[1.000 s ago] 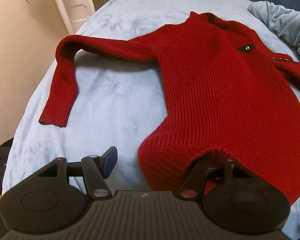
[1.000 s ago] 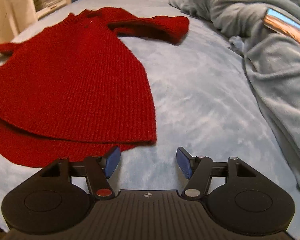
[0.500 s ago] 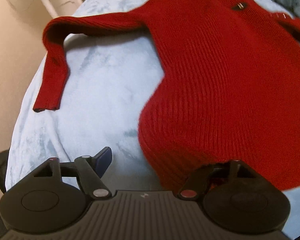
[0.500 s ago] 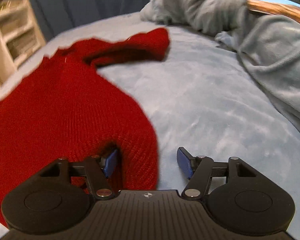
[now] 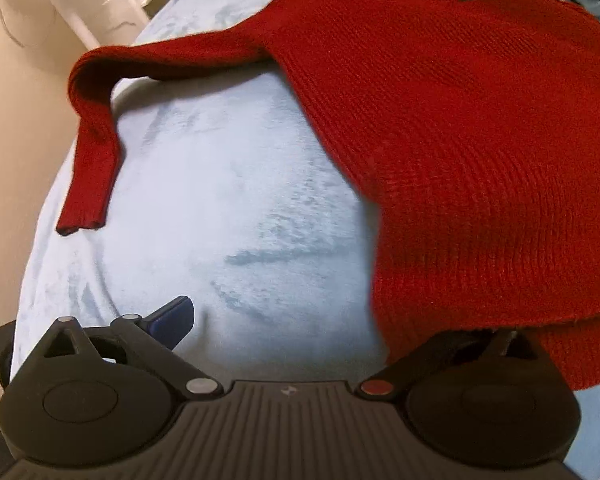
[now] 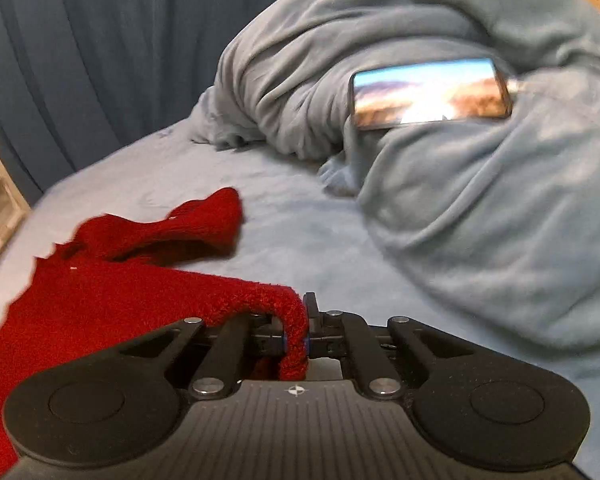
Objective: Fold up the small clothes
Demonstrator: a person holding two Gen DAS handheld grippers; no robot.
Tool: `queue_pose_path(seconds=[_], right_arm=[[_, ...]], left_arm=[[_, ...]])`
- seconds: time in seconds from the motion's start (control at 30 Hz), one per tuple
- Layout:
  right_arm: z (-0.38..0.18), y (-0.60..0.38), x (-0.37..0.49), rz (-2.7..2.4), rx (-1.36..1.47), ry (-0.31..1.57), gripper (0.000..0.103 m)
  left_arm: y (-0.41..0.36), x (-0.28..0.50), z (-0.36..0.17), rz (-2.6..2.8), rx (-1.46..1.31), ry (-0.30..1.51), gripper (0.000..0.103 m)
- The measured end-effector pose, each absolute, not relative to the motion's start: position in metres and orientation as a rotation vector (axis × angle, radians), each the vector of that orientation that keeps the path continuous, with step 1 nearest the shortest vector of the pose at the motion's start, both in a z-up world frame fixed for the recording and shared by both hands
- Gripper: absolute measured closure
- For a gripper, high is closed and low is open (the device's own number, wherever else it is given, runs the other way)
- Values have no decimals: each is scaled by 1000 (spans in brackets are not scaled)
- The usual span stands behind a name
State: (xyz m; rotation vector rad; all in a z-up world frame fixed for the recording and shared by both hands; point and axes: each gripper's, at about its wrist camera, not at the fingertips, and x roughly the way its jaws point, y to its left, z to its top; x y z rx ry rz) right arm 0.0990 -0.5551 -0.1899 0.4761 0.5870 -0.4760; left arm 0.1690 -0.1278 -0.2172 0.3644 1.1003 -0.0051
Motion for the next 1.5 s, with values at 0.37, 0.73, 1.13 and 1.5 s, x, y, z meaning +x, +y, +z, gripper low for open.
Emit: queue_pose_path(seconds=[0.37, 0.73, 1.13, 1.5], right_arm=[[-196, -574, 106, -480, 585, 622, 97], [-186, -568, 106, -465, 552, 604, 97], [-168, -517, 75, -359, 419, 714, 98], [-174, -431, -18, -290, 408, 930, 98]], left_arm=[[-88, 189, -196, 113, 68, 1128, 0], [-108, 200, -183, 41, 144, 1035, 59], [-63, 158, -113, -11, 217, 948, 99], [34, 119, -140, 21, 220, 1069, 99]])
